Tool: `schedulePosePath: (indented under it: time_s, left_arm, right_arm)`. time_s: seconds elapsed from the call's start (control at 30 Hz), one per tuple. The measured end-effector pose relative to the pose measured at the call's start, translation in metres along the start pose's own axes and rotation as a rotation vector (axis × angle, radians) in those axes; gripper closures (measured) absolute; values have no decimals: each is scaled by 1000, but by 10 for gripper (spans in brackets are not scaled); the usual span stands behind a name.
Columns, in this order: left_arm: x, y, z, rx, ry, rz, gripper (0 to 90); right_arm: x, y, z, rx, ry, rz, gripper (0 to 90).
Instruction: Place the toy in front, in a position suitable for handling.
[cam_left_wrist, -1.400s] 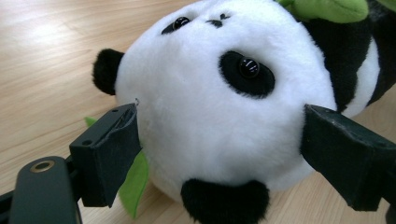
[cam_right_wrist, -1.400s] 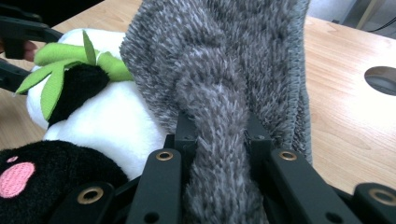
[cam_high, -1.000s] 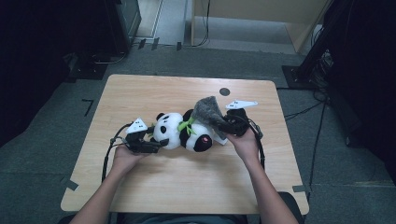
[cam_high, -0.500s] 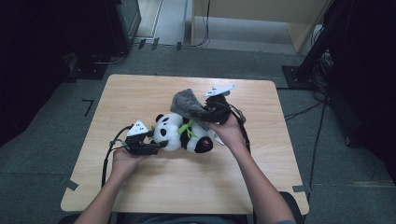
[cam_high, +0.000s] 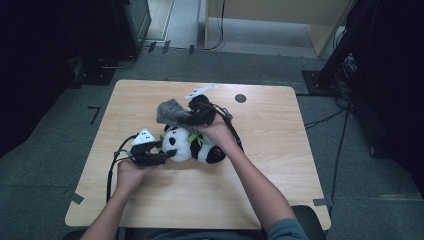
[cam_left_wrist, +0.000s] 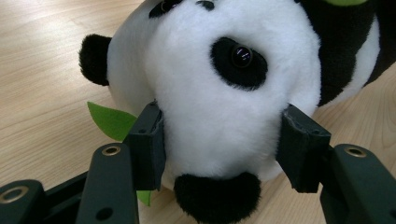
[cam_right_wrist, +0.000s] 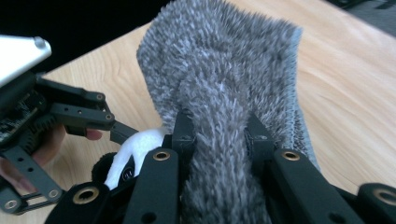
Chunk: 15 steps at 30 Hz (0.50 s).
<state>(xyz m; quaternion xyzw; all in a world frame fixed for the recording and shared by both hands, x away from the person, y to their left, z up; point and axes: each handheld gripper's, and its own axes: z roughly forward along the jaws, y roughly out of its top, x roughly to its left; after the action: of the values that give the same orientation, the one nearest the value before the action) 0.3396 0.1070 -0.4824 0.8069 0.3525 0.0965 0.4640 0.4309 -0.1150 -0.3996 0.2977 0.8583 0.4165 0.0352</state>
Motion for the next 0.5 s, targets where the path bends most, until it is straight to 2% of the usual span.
schedulePosePath:
  time_s: [0.07, 0.23, 0.33, 0.4, 0.5]
  left_arm:
    - [0, -1, 1, -3, 6, -2, 413]
    - [-1, -2, 1, -1, 14, 2, 413]
    - [-1, -2, 2, -4, 16, 3, 413]
    - [-1, -3, 2, -6, 17, 3, 413]
    - [-1, -3, 2, -6, 21, 1, 413]
  right_arm:
    - [1, 1, 10, 26, 3, 6, 720]
    - [-5, 2, 19, 53, 35, 35, 684]
    - [-5, 2, 21, 75, 34, 0, 677]
    - [-5, 2, 21, 80, 33, -2, 673]
    - [-7, 2, 23, 88, 26, 35, 623]
